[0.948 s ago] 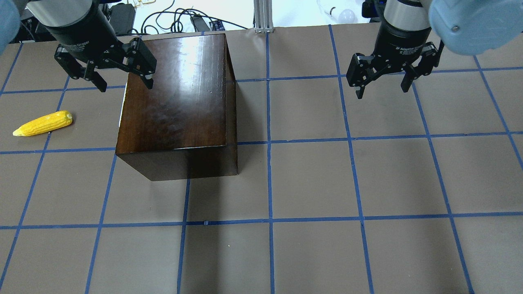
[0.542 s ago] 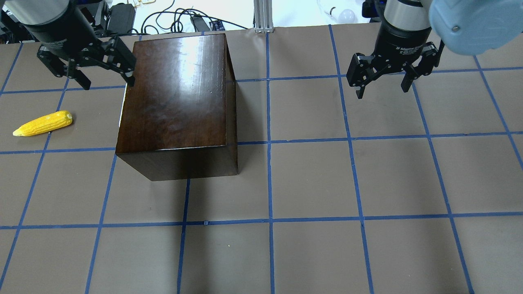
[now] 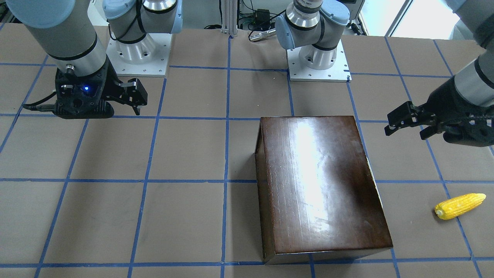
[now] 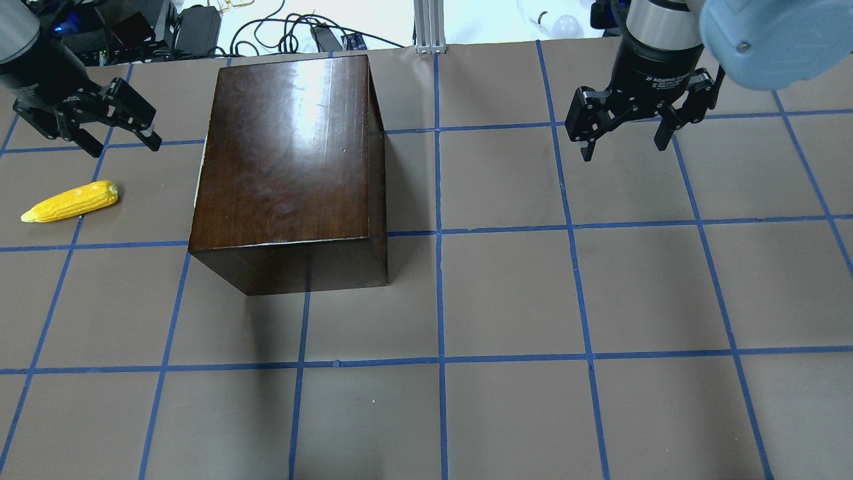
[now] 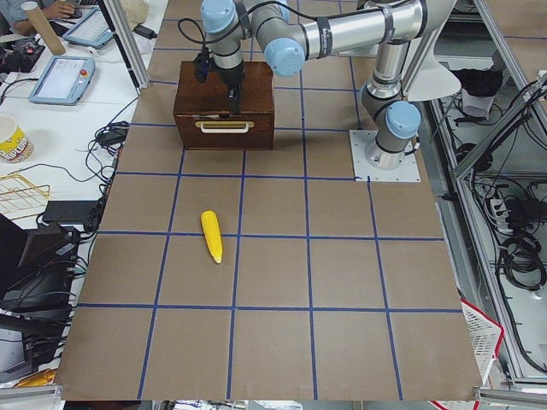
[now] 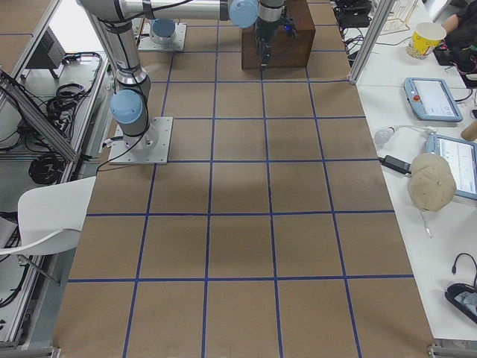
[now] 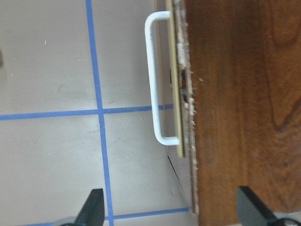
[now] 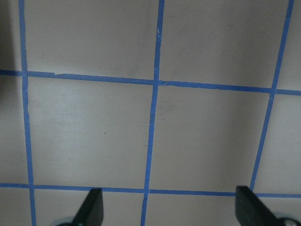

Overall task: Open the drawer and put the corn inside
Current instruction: 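Lower the left gripper to the white drawer handle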

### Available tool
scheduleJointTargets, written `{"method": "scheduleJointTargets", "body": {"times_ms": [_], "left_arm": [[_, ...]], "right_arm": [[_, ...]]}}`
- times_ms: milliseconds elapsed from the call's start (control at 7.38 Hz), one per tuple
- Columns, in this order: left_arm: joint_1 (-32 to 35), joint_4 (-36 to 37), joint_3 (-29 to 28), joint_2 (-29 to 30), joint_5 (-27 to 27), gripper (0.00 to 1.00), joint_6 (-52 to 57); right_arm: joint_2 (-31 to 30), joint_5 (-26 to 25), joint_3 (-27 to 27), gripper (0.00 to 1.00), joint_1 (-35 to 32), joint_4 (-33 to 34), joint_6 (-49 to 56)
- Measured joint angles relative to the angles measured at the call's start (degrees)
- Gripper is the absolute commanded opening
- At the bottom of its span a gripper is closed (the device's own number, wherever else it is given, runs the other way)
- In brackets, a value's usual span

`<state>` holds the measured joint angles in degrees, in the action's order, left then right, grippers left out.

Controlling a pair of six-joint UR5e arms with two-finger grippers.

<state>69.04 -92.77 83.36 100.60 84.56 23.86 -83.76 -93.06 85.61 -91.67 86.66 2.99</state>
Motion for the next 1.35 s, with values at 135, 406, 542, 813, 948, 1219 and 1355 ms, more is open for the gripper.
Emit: {"method": "scheduleJointTargets", "body": {"times_ms": [135, 406, 542, 813, 948, 1219, 1355], "left_arm": [[-1.0, 1.7, 0.4, 2.1, -1.0, 1.00, 1.6], [-2.6, 5.8, 2.1, 5.4, -4.4, 1.00, 2.7], [-3.1, 7.3, 2.8, 6.8, -5.6, 1.00, 2.6], [-3.3, 8.9, 3.2, 9.2, -6.9, 1.00, 0.7], [-3.4, 9.4, 3.3, 10.2, -7.1, 1.00, 0.2], [-3.4, 9.9, 3.7, 11.4, -7.2, 1.00, -1.4], [-3.4, 10.0, 3.8, 11.8, -7.8, 1.00, -2.5]], "right_arm": [[0.0, 0.0, 0.0, 1.00, 0.0, 0.0, 0.0], [0.0, 0.1, 0.0, 1.00, 0.0, 0.0, 0.0], [0.0, 0.1, 0.0, 1.00, 0.0, 0.0, 0.0], [0.0, 0.1, 0.0, 1.00, 0.0, 0.0, 0.0], [0.0, 0.1, 0.0, 1.00, -0.1, 0.0, 0.0], [0.0, 0.0, 0.0, 1.00, 0.0, 0.0, 0.0], [0.0, 0.0, 0.0, 1.00, 0.0, 0.0, 0.0]]}}
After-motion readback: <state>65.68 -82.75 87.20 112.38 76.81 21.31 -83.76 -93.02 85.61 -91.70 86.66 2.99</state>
